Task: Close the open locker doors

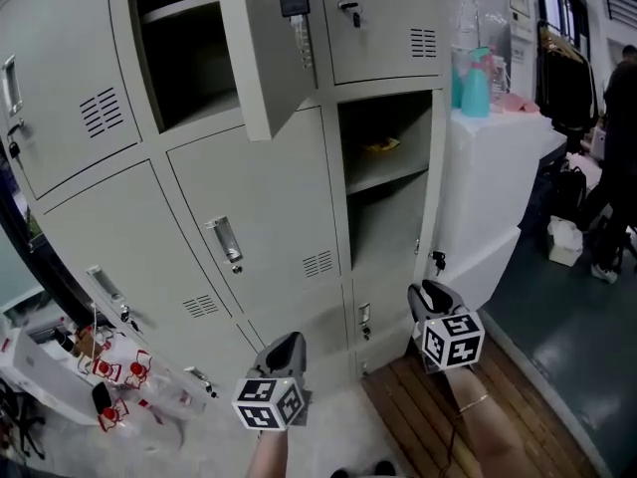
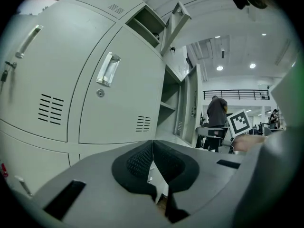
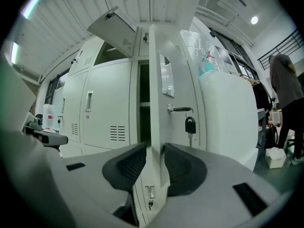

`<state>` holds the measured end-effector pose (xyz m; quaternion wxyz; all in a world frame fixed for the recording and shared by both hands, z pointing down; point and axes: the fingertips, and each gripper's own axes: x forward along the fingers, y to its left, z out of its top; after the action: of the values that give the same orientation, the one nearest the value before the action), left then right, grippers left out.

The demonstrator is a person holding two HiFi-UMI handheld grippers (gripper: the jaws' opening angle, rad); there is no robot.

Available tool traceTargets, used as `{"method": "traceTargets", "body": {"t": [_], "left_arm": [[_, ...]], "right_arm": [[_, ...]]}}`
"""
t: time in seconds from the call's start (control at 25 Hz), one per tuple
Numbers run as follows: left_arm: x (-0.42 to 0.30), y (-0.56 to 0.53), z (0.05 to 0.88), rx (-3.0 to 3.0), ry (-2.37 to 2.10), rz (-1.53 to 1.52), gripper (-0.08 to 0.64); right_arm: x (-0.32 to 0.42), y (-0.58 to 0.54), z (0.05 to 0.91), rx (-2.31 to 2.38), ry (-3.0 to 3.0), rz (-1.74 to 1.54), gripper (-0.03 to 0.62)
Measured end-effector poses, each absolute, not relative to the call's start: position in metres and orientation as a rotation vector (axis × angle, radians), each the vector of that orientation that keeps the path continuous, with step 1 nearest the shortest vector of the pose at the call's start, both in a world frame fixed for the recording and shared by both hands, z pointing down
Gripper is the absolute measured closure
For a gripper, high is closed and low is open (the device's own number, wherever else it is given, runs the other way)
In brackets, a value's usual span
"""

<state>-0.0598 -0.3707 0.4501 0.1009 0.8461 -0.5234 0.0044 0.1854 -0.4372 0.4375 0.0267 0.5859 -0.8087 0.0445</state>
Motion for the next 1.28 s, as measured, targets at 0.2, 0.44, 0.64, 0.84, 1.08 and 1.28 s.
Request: {"method": "traceTargets", "body": {"t": [0.2, 0.44, 0.64, 0.84, 1.08, 1.28], "left_arm": [[-0.076, -0.366, 0.448, 2.450, -1.631, 0.008, 0.540], [-0.100, -0.362, 0.446, 2.386, -1.736, 0.000, 0.540], [-0.113, -0.362, 0.446, 2.338, -1.791, 0.002, 0.540], [-0.122, -0.366, 0.448, 2.306, -1.825, 0.002, 0.540], [-0.134, -0.372, 0.450, 2.274, -1.854, 0.009, 0.540], [-0.142, -0.375, 0.453, 2.248, -1.873, 0.019, 0.540]], "right_arm": [[0.162, -0.455, 0.440, 1.734, -2.543, 0.136, 0.485], [0.131, -0.480, 0.441, 1.639, -2.592, 0.123, 0.485], [0.113, -0.501, 0.445, 1.577, -2.599, 0.120, 0.485], [0.100, -0.523, 0.452, 1.536, -2.588, 0.119, 0.485], [0.085, -0.547, 0.456, 1.512, -2.585, 0.131, 0.485], [0.077, -0.561, 0.459, 1.495, -2.582, 0.142, 0.485]]}}
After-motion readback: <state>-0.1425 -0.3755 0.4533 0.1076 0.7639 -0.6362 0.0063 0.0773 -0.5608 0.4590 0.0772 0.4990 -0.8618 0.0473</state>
